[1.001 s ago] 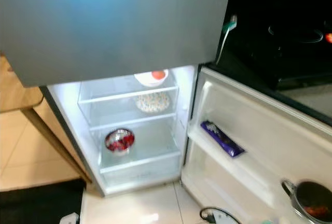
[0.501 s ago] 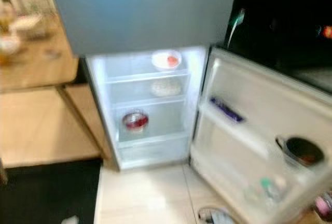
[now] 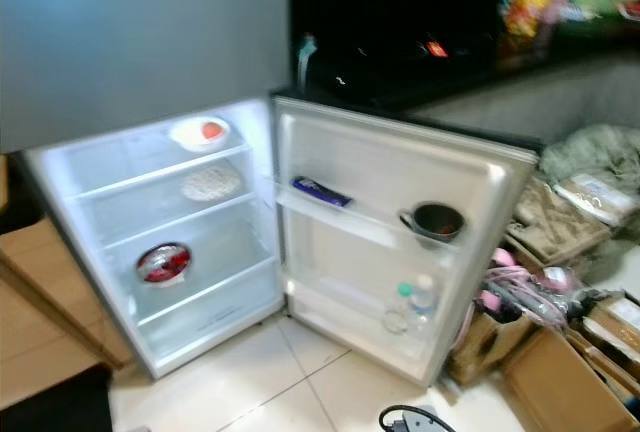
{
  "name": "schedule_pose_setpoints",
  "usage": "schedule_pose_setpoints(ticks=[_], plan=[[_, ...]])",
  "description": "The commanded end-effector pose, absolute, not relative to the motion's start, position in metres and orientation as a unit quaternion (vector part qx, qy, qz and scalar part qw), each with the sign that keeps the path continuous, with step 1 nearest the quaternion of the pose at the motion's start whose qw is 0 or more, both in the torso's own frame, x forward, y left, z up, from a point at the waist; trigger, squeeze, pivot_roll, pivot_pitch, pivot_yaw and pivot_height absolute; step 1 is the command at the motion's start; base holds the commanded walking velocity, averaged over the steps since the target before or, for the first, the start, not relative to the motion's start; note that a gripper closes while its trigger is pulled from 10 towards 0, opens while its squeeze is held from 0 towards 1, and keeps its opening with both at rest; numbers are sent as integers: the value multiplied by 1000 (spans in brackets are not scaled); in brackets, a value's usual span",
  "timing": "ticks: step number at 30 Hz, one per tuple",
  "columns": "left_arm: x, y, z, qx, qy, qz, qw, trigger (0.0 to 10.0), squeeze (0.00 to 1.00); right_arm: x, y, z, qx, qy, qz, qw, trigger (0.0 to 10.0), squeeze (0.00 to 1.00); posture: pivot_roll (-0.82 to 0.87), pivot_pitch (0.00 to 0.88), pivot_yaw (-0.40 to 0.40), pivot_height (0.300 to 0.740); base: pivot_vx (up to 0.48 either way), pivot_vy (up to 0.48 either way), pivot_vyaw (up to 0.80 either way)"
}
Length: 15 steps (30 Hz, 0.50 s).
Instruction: Restocking fridge
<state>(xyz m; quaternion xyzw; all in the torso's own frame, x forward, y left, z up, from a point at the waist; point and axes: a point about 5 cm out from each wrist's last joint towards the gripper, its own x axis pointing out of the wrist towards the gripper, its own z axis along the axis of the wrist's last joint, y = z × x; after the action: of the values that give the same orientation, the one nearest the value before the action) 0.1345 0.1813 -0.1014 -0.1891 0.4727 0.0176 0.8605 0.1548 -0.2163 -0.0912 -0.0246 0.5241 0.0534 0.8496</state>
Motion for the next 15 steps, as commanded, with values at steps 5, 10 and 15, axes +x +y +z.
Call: schedule_pose_setpoints(ticks=[5, 10, 15], plan=[[131, 181, -103, -184, 484, 10, 856, 10000, 0, 159, -215, -90, -23, 517, 53, 854, 10000, 0, -121, 0, 13, 740, 0, -52, 0], [130, 180, -103, -190, 485, 8, 854, 10000, 0, 159, -215, -90, -24, 517, 53, 854, 10000, 0, -121, 0, 13, 740, 0, -421, 0], [129, 179, -104, -195, 486, 6, 852, 10000, 0, 159, -216, -90, -24, 517, 53, 854, 10000, 0, -121, 0, 13, 740, 0, -477, 0]])
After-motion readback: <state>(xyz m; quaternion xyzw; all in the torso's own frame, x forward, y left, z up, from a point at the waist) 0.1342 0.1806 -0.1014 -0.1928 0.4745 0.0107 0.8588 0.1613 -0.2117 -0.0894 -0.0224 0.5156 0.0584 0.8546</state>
